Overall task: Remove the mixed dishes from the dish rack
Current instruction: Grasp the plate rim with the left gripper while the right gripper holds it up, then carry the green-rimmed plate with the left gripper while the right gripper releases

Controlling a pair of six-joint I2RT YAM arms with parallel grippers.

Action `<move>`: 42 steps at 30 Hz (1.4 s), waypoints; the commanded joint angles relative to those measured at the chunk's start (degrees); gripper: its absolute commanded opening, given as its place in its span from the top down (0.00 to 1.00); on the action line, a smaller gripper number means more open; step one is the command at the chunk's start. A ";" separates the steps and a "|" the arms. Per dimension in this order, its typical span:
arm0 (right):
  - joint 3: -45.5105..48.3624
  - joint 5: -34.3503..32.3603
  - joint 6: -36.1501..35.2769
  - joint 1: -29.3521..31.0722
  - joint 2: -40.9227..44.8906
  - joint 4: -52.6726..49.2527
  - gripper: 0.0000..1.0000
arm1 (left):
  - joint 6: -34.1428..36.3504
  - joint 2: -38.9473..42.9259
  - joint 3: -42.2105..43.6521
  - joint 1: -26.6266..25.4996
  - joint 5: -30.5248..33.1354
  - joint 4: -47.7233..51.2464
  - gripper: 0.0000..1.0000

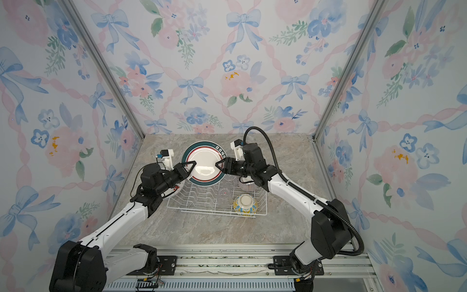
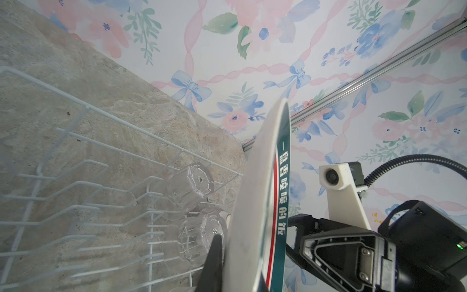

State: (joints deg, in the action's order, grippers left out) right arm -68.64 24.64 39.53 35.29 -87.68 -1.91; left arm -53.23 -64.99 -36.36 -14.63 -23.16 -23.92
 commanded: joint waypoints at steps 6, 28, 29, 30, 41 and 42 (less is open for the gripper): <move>-0.62 1.33 -0.49 -0.26 0.83 3.75 0.24 | 1.05 -1.28 -1.08 -0.21 0.65 -0.52 1.00; 1.36 -4.27 -3.39 -0.48 3.74 0.54 0.03 | 0.45 -1.84 -0.54 -0.21 2.74 -0.46 1.00; 1.41 -4.64 -3.35 -0.48 3.74 0.41 0.03 | 0.41 -2.05 -0.41 -0.16 2.95 -0.47 1.00; 1.53 -4.90 -3.35 -0.53 3.74 0.28 0.03 | 0.41 -2.27 -0.55 -0.15 3.11 -0.43 1.00; 1.84 -7.41 -6.63 -0.83 4.35 -1.62 0.03 | 0.45 -3.41 -1.68 0.62 5.06 0.36 1.00; 1.87 -7.58 -6.79 -1.03 4.41 -1.90 0.03 | 0.41 -3.47 -1.78 0.93 5.33 0.61 1.00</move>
State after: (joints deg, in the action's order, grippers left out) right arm -67.37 18.57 34.52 34.87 -84.84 -2.44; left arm -53.01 -68.38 -36.36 -14.46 -18.81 -22.31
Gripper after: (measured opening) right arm 0.967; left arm 0.089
